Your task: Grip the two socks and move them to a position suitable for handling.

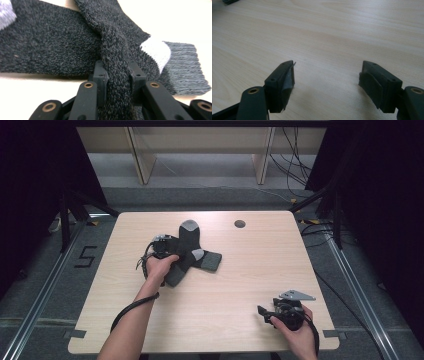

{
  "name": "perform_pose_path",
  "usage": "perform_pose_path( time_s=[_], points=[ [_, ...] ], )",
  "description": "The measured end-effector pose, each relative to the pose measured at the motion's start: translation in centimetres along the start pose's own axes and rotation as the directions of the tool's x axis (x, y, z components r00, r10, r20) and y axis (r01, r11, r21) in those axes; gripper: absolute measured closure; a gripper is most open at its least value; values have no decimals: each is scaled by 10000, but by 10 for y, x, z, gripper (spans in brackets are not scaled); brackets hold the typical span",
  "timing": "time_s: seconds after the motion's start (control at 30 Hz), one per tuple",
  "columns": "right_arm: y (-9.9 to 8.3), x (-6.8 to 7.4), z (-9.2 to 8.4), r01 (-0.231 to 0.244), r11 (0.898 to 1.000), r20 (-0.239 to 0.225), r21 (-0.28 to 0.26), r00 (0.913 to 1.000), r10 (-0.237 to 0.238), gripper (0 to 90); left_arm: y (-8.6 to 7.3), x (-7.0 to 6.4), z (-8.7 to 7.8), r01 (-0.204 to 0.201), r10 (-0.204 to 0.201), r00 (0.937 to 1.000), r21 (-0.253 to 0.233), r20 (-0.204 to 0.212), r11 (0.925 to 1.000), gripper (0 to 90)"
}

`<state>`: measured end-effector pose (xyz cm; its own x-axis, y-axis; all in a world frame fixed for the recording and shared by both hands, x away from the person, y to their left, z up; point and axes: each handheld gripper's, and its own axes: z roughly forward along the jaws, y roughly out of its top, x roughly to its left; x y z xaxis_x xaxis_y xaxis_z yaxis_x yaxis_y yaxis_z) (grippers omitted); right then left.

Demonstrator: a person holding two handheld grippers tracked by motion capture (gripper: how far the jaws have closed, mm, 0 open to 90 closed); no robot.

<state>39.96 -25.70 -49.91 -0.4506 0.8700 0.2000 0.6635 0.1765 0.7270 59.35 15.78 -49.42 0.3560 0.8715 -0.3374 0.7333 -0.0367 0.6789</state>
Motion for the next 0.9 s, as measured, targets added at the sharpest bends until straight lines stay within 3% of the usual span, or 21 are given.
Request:
perform_pose_path(
  time_s=[0.03,0.07,0.2,0.23,0.27,0.33,0.43,0.47,0.5,0.63,0.7,0.77,0.83,0.9],
  points=[
    [0,0,0,0,10000,0,0,10000,0,284,0,-1,-2,-24,24,10000,-43,76,10000,729],
    [0,4,-2,-338,9993,103,139,9994,337,284,0,-1,-3,-23,23,9998,-10,215,10000,731],
    [0,3,-1,-188,9997,77,156,9998,187,284,2,-7,-12,33,-11,9980,-340,635,9994,732],
    [0,3,-1,-188,9997,77,156,9998,187,284,3,-9,-15,-88,113,9978,-393,649,9992,732],
    [0,0,0,194,9998,126,30,9997,-194,284,5,-12,-18,-184,215,9976,-469,662,9987,732],
    [0,1,-1,175,9998,171,7,9997,-175,284,7,-17,-23,-170,225,9966,-686,797,9975,732],
    [1,-1,0,341,9994,162,-100,9993,-340,284,10,-24,-33,-526,593,9948,-817,823,9953,732],
    [0,2,-1,-156,9999,97,55,9998,155,284,11,-28,-36,-507,591,9943,-943,885,9943,732],
    [0,2,-1,-195,9998,67,67,9998,194,285,12,-30,-39,-565,653,9937,-954,915,9938,733],
    [0,2,0,-268,9995,-41,-135,9996,268,284,15,-44,-52,-752,912,9865,-1190,1357,9900,732],
    [0,3,-2,-187,9998,118,-10,9998,187,284,17,-51,-60,-918,1137,9795,-1339,1662,9867,732],
    [1,1,-1,153,9999,221,-25,9996,-152,285,19,-59,-67,-1161,1397,9763,-1451,1650,9826,732],
    [0,3,0,-116,9999,95,24,9999,116,285,20,-66,-73,-1387,1639,9725,-1534,1658,9784,732],
    [1,2,0,208,9998,123,-29,9997,-208,285,21,-72,-79,-1529,1794,9703,-1633,1621,9747,732]
  ],
)
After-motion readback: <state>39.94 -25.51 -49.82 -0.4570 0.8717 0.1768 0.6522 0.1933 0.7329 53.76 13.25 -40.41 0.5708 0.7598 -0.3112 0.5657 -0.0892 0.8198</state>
